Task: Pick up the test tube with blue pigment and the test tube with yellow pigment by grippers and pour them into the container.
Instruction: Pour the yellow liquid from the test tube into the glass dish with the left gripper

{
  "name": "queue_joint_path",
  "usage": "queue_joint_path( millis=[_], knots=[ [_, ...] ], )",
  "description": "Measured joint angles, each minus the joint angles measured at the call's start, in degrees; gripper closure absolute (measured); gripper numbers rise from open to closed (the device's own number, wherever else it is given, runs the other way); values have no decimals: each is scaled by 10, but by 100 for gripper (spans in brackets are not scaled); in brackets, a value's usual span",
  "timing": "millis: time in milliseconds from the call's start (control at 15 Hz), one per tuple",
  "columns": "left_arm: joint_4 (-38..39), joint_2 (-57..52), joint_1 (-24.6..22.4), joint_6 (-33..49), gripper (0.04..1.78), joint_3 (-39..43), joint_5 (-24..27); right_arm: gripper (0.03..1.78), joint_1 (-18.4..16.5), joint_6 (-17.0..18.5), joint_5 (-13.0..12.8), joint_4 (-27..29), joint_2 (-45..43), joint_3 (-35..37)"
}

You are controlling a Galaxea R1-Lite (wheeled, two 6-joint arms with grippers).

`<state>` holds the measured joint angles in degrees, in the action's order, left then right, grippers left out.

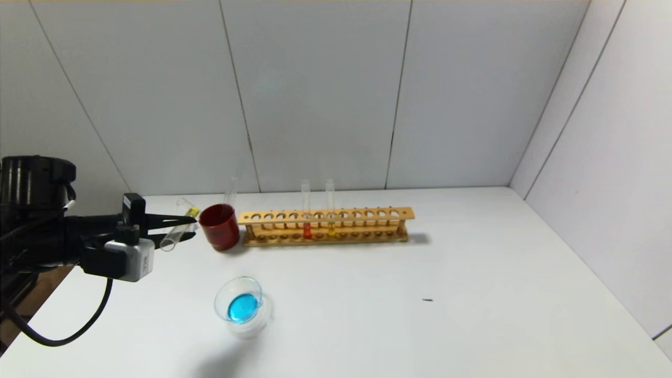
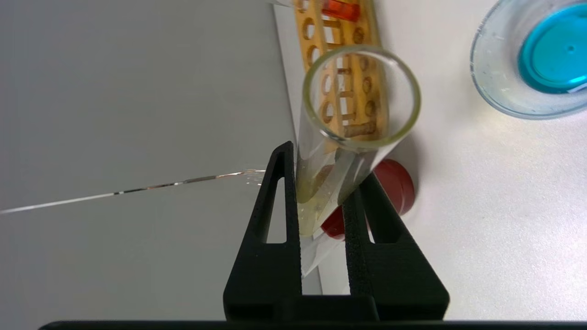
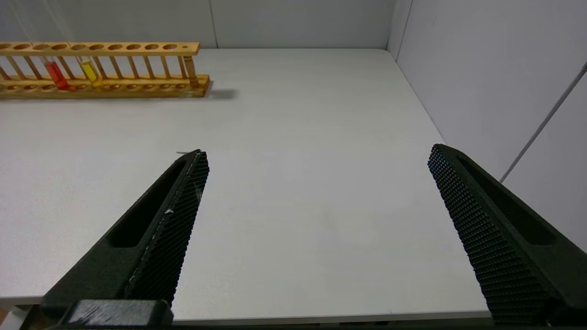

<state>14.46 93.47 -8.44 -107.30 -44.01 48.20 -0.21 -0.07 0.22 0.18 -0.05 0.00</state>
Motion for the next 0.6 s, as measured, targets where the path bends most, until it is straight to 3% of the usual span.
queue_joint_path(
  millis=[200,400,600],
  knots=[
    [28,38,0,-43,151,1,-1,6,0,0,0,0,0,0],
    [102,78,13,-49,151,2,0,6,0,0,0,0,0,0],
    [115,97,24,-52,151,4,-3,6,0,0,0,0,0,0]
  ],
)
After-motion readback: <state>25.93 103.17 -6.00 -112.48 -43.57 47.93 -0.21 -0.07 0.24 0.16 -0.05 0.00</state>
